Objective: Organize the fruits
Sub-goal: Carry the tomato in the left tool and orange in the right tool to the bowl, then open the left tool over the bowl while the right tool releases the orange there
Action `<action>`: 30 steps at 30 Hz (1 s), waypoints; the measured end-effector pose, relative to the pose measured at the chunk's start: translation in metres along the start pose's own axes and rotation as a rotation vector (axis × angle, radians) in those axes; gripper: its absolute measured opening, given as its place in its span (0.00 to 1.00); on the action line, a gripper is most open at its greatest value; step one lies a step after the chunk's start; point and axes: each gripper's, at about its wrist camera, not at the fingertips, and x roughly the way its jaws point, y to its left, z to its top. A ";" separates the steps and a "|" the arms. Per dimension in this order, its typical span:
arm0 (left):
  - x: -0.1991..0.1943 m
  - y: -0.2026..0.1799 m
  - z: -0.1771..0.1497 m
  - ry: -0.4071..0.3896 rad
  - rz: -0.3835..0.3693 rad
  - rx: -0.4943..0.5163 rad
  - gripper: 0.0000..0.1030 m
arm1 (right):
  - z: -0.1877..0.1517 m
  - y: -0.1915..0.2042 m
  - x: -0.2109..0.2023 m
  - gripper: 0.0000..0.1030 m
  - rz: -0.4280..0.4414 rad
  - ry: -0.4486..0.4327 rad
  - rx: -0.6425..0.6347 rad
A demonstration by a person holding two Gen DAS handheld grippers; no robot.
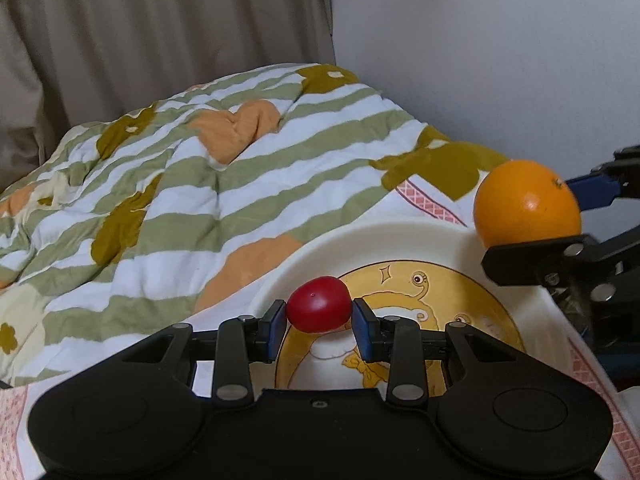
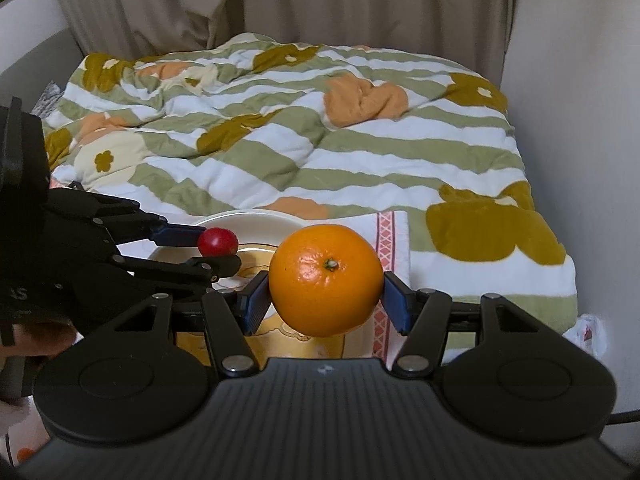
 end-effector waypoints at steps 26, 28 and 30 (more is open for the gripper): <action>-0.083 0.008 -0.023 -0.086 0.110 -0.019 0.98 | 0.007 0.016 0.008 0.72 0.045 0.021 -0.076; -0.090 0.008 -0.026 -0.091 0.124 -0.022 0.98 | 0.006 0.019 0.016 0.72 0.051 0.032 -0.079; -0.096 0.009 -0.029 -0.096 0.133 -0.029 0.98 | 0.005 0.022 0.025 0.72 0.047 0.041 -0.093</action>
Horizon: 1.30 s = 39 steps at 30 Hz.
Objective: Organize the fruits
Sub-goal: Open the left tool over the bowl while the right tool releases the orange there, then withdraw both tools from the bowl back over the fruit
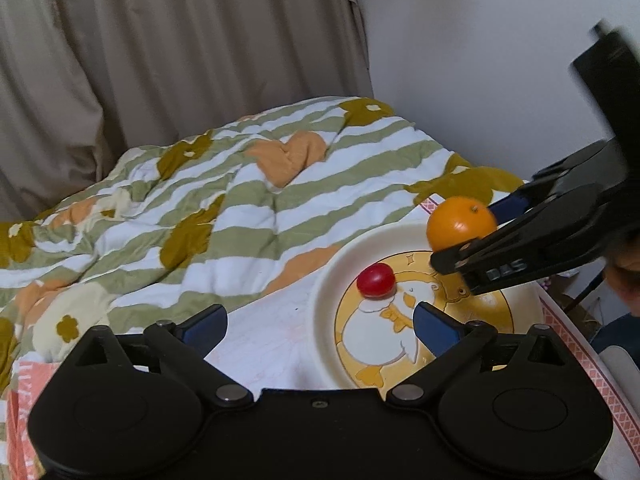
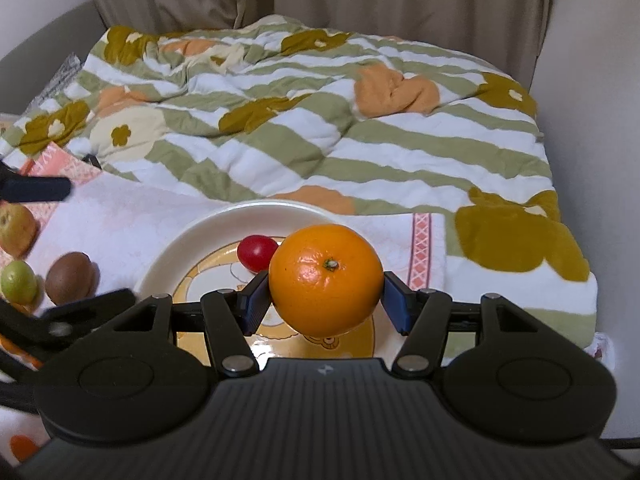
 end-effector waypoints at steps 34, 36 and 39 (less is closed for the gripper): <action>-0.098 0.004 -0.033 -0.054 0.100 -0.153 0.99 | -0.024 0.021 -0.080 1.00 -0.008 -0.130 -0.088; -0.112 0.006 -0.037 -0.070 0.114 -0.175 0.99 | -0.026 0.026 -0.095 1.00 -0.007 -0.135 -0.088; -0.137 0.010 -0.045 -0.096 0.137 -0.213 0.99 | -0.031 0.037 -0.117 1.00 -0.012 -0.128 -0.090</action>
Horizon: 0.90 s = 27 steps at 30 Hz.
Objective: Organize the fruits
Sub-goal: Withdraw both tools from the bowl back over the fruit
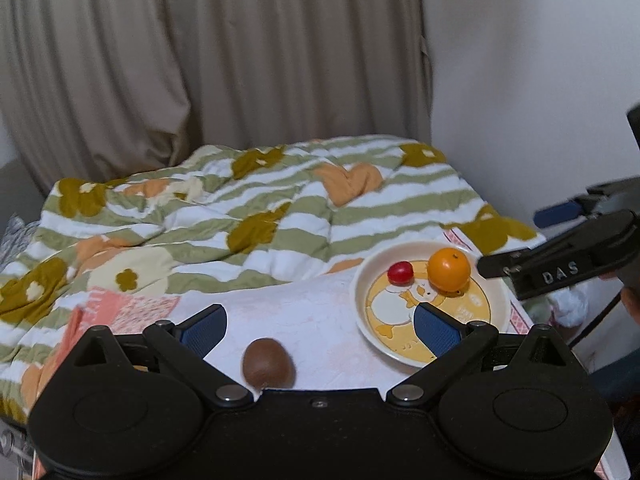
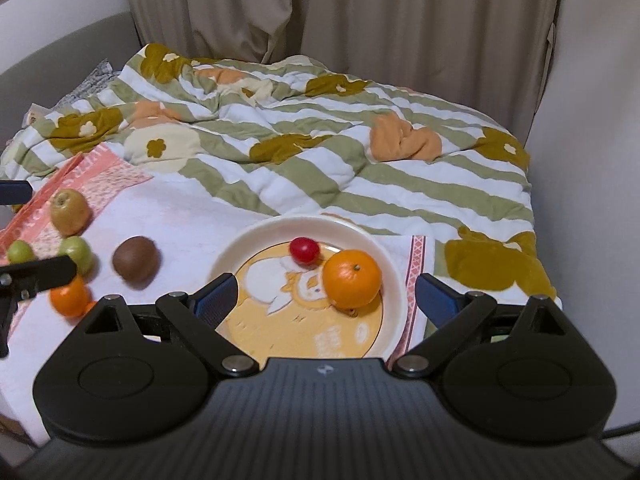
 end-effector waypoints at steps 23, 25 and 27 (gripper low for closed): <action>-0.081 0.145 -0.081 -0.041 0.077 -0.065 0.99 | -0.051 0.159 -0.076 1.00 -0.146 0.049 0.139; -0.079 0.159 -0.089 -0.032 0.064 -0.069 0.99 | -0.055 0.177 -0.077 1.00 -0.154 0.060 0.171; -0.076 0.174 -0.097 -0.020 0.045 -0.071 0.99 | -0.059 0.193 -0.075 1.00 -0.163 0.071 0.193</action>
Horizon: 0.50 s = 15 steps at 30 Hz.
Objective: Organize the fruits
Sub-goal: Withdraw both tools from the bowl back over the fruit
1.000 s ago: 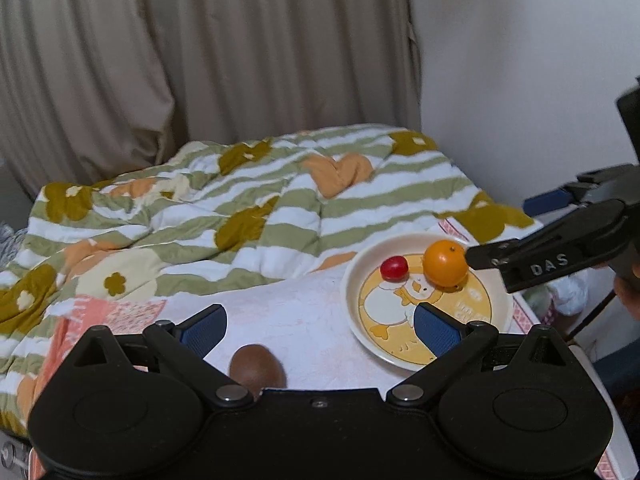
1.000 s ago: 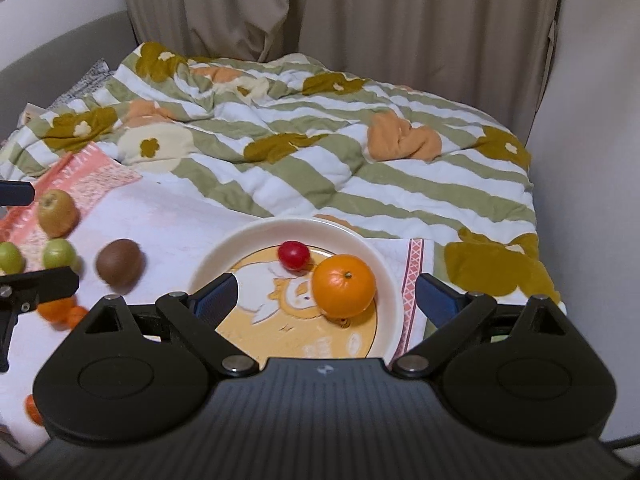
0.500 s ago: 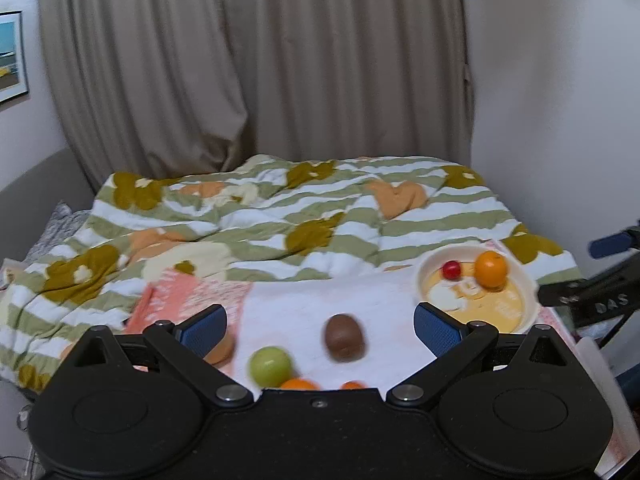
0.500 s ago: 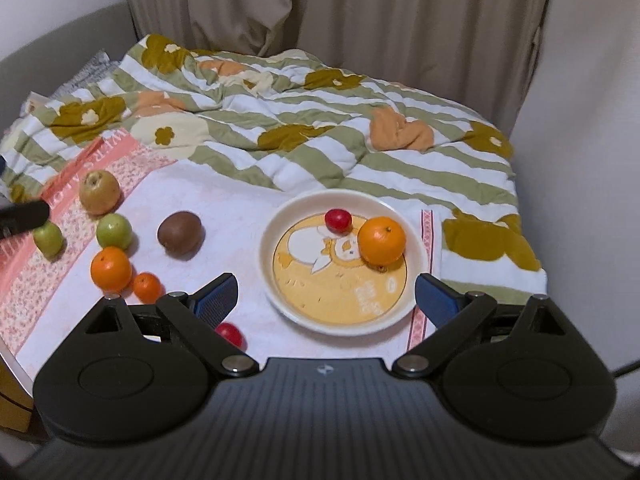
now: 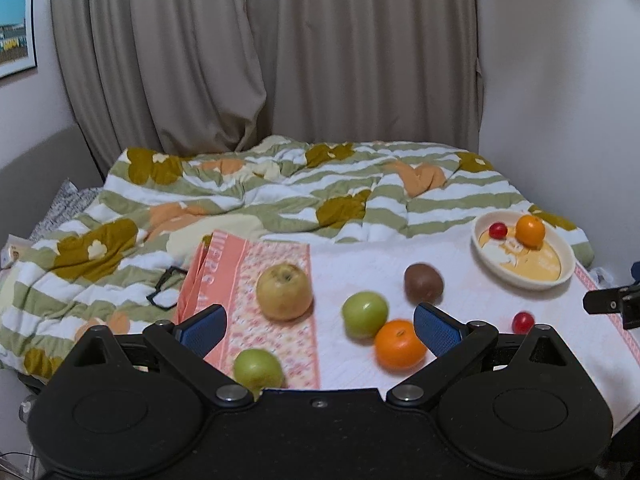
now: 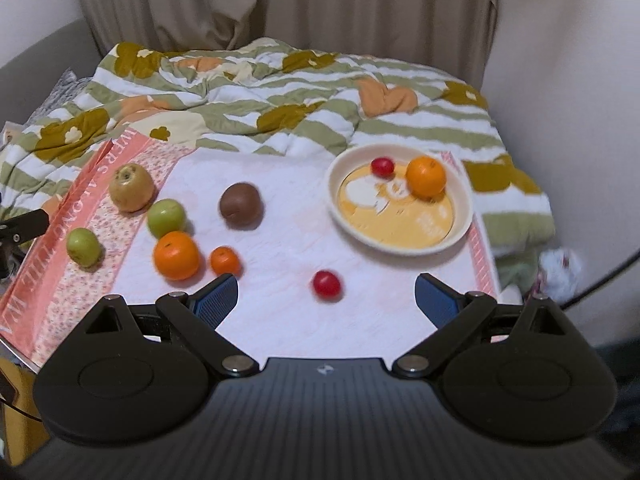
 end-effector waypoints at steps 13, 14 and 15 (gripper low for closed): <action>0.051 0.067 -0.033 0.084 -0.081 0.063 0.98 | -0.050 0.091 0.021 1.00 -0.086 0.052 0.136; 0.056 0.069 -0.035 0.091 -0.087 0.065 0.98 | -0.053 0.096 0.025 1.00 -0.091 0.057 0.140; 0.061 0.070 -0.037 0.098 -0.091 0.067 0.98 | -0.056 0.101 0.029 1.00 -0.094 0.063 0.143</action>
